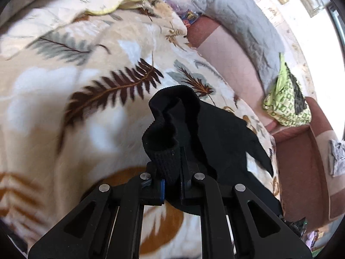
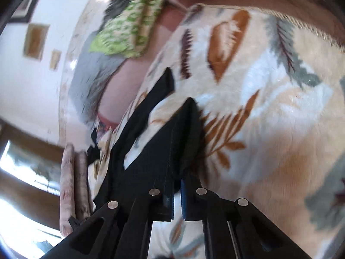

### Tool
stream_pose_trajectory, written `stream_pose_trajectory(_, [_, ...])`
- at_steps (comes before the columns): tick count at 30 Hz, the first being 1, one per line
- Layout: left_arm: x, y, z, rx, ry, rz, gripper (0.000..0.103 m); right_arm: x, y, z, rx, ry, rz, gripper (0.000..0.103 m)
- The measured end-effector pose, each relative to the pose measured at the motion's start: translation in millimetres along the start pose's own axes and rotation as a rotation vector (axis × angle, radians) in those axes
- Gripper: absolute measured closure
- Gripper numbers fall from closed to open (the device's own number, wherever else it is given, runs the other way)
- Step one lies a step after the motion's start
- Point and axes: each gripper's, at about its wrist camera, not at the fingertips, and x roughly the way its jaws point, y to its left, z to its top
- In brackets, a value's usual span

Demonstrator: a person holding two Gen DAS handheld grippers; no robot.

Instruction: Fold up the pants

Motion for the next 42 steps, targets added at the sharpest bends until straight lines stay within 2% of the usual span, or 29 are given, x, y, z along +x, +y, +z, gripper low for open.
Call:
stream_pose_trajectory(3, [-34, 14, -12, -0.006, -0.010, 0.002, 0.095, -11, 8, -12, -0.018, 0.062, -0.002, 0.099])
stream_pose_trajectory(6, [-62, 37, -21, -0.027, -0.029, 0.036, 0.095, -10, 13, -28, -0.033, 0.122, 0.006, 0.099])
stream_pose_trajectory(8, [-62, 51, -23, -0.025, -0.027, 0.087, 0.095, 0, 8, -40, -0.037, 0.170, -0.003, 0.099])
stream_pose_trajectory(10, [-49, 70, -25, -0.081, 0.037, 0.103, 0.093, 9, -5, -47, -0.011, 0.183, -0.065, 0.099])
stream_pose_trajectory(11, [-50, 74, -26, -0.092, 0.030, 0.133, 0.090, 13, -13, -49, -0.001, 0.184, -0.102, 0.099])
stream_pose_trajectory(13, [-62, 73, -26, -0.080, -0.014, 0.159, 0.087, 6, -20, -51, 0.033, 0.134, -0.082, 0.099])
stream_pose_trajectory(15, [-79, 64, -24, -0.044, -0.083, 0.219, 0.086, -6, -12, -48, -0.028, 0.063, -0.168, 0.099])
stream_pose_trajectory(16, [-89, 54, -22, -0.015, -0.115, 0.222, 0.086, -12, -4, -45, -0.082, 0.025, -0.237, 0.098])
stream_pose_trajectory(17, [-94, 49, -21, 0.004, -0.127, 0.203, 0.086, -17, 6, -42, -0.152, -0.008, -0.312, 0.098])
stream_pose_trajectory(19, [-103, 27, -25, 0.058, -0.134, 0.129, 0.086, -24, 23, -34, -0.233, -0.048, -0.338, 0.098])
stream_pose_trajectory(20, [-104, 14, -30, 0.095, -0.120, 0.072, 0.082, -28, 34, -30, -0.269, -0.065, -0.329, 0.098])
stream_pose_trajectory(21, [-102, 5, -35, 0.122, -0.086, 0.009, 0.072, -28, 41, -28, -0.294, -0.072, -0.330, 0.098])
stream_pose_trajectory(22, [-90, -3, -41, 0.128, -0.015, -0.079, 0.068, -28, 49, -27, -0.322, -0.078, -0.331, 0.098])
stream_pose_trajectory(24, [-65, -5, -49, 0.088, 0.099, -0.145, 0.068, -23, 66, -30, -0.380, -0.072, -0.306, 0.097])
stream_pose_trajectory(26, [-31, 4, -57, 0.003, 0.249, -0.154, 0.068, -15, 77, -34, -0.394, -0.057, -0.276, 0.097])
stream_pose_trajectory(28, [-6, 17, -63, -0.106, 0.340, -0.151, 0.068, -7, 84, -39, -0.404, -0.043, -0.244, 0.098])
stream_pose_trajectory(31, [4, 37, -55, -0.274, 0.337, -0.232, 0.068, 2, 96, -45, -0.438, -0.031, -0.207, 0.098])
stream_pose_trajectory(36, [6, 44, -33, -0.372, 0.279, -0.283, 0.068, 21, 110, -42, -0.464, -0.010, -0.199, 0.097])
stream_pose_trajectory(38, [7, 44, -29, -0.386, 0.271, -0.283, 0.080, 31, 117, -34, -0.471, -0.003, -0.198, 0.098])
stream_pose_trajectory(39, [7, 45, -29, -0.386, 0.272, -0.277, 0.093, 34, 119, -31, -0.472, 0.001, -0.198, 0.097])
stream_pose_trajectory(42, [2, 51, -29, -0.404, 0.281, -0.248, 0.098, 51, 127, -11, -0.482, 0.020, -0.194, 0.098])
